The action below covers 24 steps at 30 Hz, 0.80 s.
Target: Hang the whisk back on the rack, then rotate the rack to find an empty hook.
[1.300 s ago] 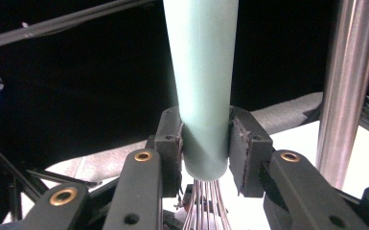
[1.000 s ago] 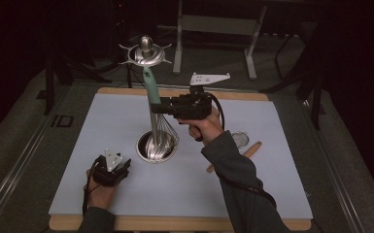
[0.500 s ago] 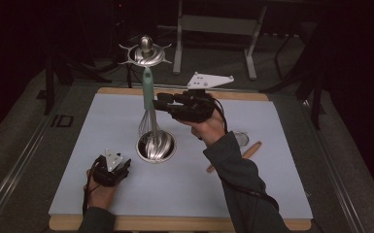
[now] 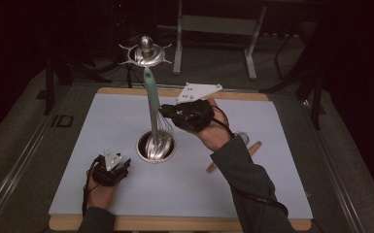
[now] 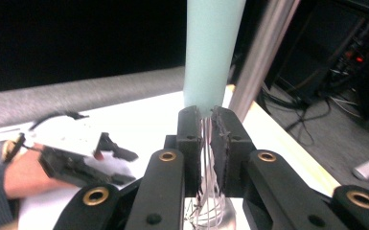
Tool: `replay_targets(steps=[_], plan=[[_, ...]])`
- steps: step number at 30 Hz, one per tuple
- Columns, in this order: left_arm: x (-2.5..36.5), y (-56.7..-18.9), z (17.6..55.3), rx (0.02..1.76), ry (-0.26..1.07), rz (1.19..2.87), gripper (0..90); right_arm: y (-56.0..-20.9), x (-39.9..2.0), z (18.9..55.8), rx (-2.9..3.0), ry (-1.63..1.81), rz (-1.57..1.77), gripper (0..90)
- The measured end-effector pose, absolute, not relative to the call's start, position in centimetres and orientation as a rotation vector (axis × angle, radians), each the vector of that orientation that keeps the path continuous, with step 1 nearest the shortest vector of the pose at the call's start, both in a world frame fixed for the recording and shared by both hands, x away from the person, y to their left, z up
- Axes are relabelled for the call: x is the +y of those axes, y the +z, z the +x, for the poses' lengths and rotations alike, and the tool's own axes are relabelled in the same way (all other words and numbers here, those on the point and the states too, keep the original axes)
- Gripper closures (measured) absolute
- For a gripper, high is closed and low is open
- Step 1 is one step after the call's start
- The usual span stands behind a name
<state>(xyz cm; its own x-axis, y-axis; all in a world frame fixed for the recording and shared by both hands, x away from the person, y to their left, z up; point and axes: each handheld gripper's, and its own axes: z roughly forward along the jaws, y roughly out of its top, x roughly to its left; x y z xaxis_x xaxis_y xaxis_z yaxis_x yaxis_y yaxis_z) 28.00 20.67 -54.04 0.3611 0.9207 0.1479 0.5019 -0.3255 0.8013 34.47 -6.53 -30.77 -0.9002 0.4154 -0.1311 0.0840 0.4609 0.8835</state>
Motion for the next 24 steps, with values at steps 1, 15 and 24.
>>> replay_targets(steps=[1,15,24], plan=[[20.7,-54.0,28.0,1.231,0.805,1.96,54.9,-30.8,-6.6,34.5,2.388,1.398,0.423,80.9],[21.3,-52.8,26.9,1.225,0.773,1.825,63.7,-35.0,-9.1,34.7,2.471,1.087,0.553,73.3],[21.4,-48.6,25.9,1.135,0.764,1.67,79.3,-38.8,-12.0,33.9,2.503,0.93,0.629,69.8]])
